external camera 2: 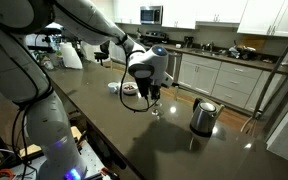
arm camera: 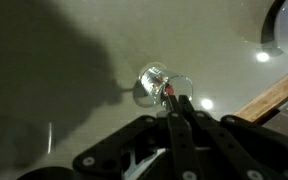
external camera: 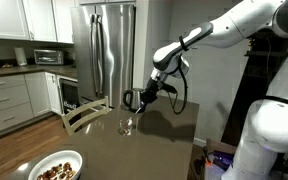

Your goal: Scoop a spoonful of things from the bowl and put them in the glass

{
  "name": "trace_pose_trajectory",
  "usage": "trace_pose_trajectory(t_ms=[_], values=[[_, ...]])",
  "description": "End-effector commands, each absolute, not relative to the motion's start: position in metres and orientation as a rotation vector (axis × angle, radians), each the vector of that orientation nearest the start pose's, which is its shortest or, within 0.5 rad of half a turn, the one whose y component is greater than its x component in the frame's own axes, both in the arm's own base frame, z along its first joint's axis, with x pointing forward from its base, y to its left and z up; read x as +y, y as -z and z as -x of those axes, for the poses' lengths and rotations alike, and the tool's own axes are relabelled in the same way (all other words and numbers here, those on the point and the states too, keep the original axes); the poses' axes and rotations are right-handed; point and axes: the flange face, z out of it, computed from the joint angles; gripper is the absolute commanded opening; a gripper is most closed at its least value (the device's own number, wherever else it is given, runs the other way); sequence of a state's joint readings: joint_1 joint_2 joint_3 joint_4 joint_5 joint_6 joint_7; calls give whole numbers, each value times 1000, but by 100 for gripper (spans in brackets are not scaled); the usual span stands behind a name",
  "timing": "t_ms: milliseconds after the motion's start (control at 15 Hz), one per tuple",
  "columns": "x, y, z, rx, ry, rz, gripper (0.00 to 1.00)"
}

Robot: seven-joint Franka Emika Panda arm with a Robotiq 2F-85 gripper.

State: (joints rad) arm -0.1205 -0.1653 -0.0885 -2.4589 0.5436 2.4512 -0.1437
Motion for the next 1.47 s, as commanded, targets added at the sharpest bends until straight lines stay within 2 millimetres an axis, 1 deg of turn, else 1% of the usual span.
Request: trace_pose_trajectory(t_ms=[0, 133, 467, 667, 867, 1067, 1200, 1400], values=[[-92, -386, -467, 667, 312, 2780, 4], [-88, -389, -466, 656, 298, 2798, 4], [-78, -399, -466, 616, 315, 2779, 4], [-70, -409, -465, 591, 330, 2796, 4], [-56, -423, -467, 547, 354, 2822, 4], [-33, -439, -471, 458, 385, 2830, 4], [-15, -447, -474, 378, 405, 2796, 4], [15, -451, -480, 283, 420, 2720, 4]])
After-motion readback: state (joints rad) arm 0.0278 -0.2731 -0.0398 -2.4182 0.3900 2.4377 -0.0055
